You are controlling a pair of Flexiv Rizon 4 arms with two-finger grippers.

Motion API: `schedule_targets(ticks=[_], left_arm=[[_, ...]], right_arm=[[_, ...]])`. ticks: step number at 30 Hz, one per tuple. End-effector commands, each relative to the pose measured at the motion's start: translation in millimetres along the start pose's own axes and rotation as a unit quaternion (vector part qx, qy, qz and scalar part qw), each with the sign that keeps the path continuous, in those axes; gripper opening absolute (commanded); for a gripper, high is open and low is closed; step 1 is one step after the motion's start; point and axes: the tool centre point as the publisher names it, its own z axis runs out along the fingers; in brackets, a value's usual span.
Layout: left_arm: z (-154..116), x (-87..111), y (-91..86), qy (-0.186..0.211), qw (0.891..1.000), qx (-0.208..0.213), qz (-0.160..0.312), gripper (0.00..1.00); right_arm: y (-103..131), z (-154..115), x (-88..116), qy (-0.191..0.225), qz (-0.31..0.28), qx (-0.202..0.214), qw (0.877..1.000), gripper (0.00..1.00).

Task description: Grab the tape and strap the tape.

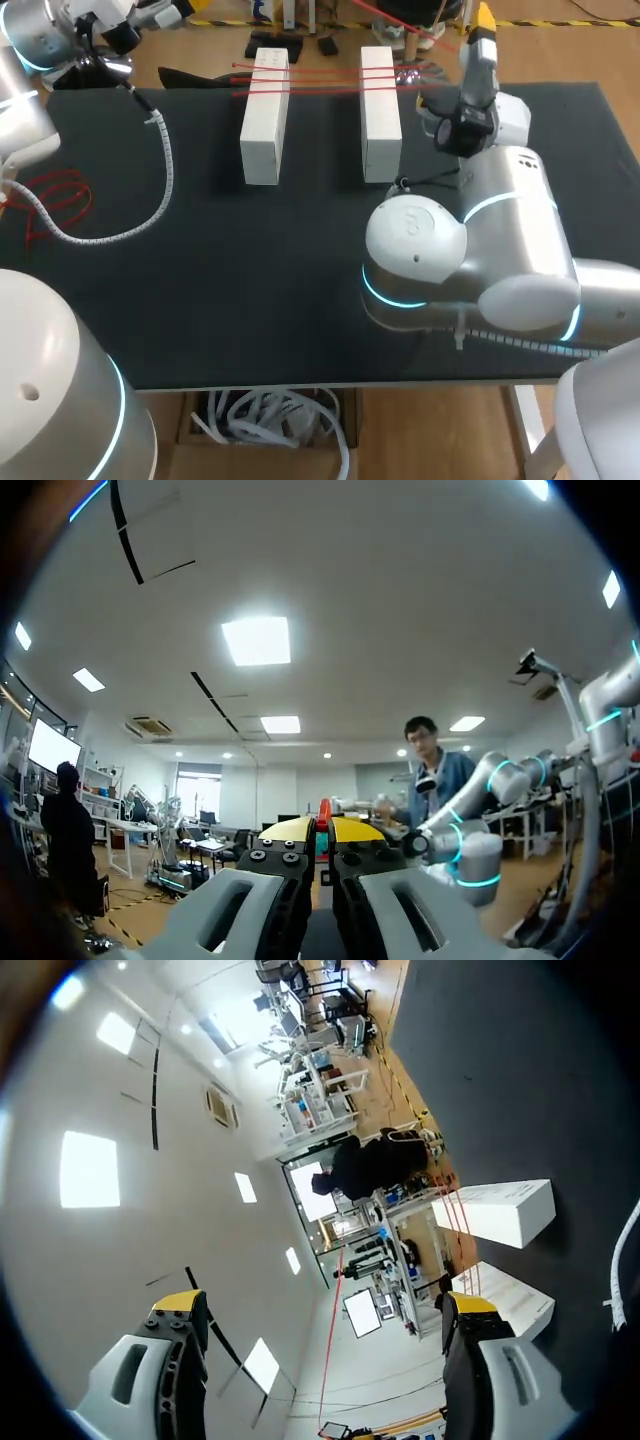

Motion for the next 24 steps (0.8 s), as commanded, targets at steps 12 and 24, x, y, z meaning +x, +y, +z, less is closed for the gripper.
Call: schedule_targets(ticks=[12,24], left_arm=[[0,0.2,-0.2,0.000,1.000,-0.001,0.000,0.00],[0,0.2,-0.2,0.000,1.000,-0.001,0.000,0.00]], right_arm=[[-9,13,18,-0.002,0.011,-0.010,1.000,0.46],[-9,11,17,0.000,0.012,-0.017,1.000,0.39]])
